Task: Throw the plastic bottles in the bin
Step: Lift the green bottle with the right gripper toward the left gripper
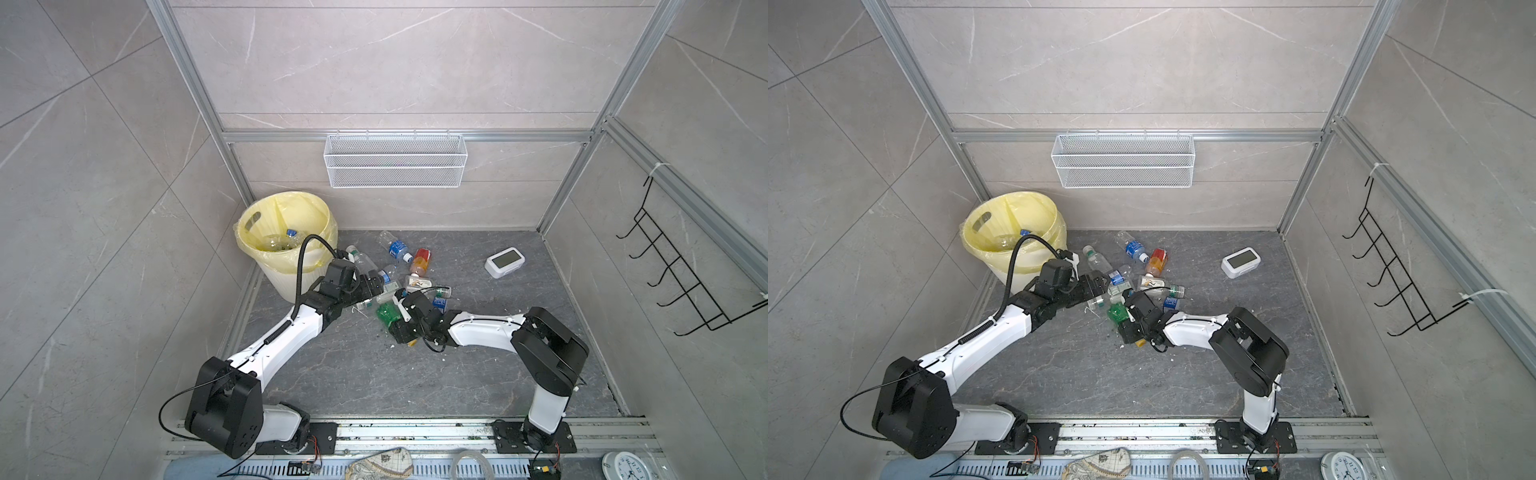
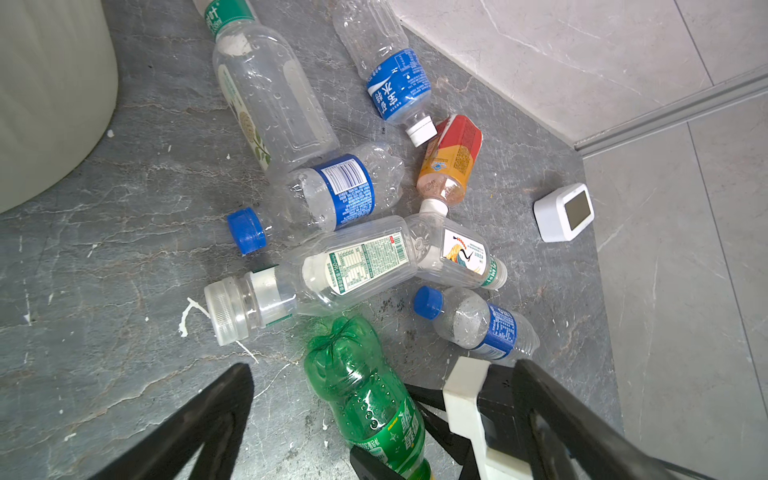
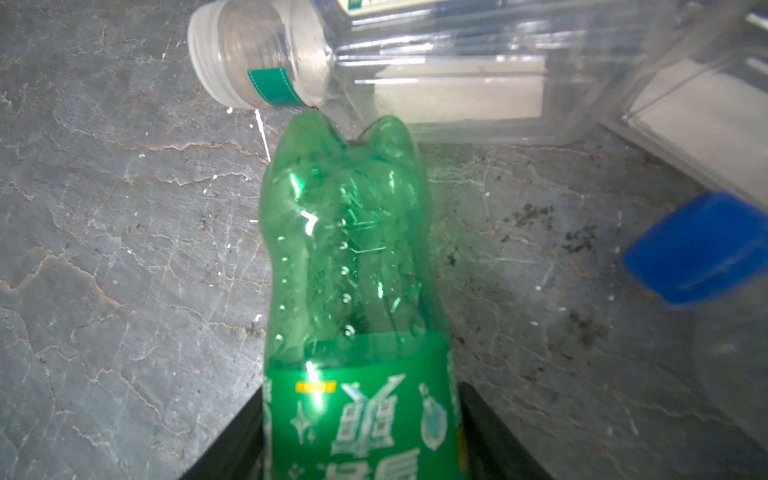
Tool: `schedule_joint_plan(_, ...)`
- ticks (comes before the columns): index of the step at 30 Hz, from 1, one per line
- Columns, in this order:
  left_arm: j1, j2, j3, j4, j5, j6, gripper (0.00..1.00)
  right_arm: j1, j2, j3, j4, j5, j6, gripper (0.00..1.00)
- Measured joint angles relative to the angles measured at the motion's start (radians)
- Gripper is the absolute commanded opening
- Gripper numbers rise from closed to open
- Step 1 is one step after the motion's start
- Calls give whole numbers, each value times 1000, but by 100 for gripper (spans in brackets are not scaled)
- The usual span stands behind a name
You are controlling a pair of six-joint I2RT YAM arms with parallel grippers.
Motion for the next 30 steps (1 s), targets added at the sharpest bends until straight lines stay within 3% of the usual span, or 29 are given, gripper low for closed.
schedule_joint_plan(16, 22, 21, -5, 1, 29, -41, 96, 0, -10, -18, 20, -6, 0, 54)
schedule_joint_plan(30, 48, 34, -21, 46, 73, -78, 90, -3, -158, -145, 148, 23, 0, 50)
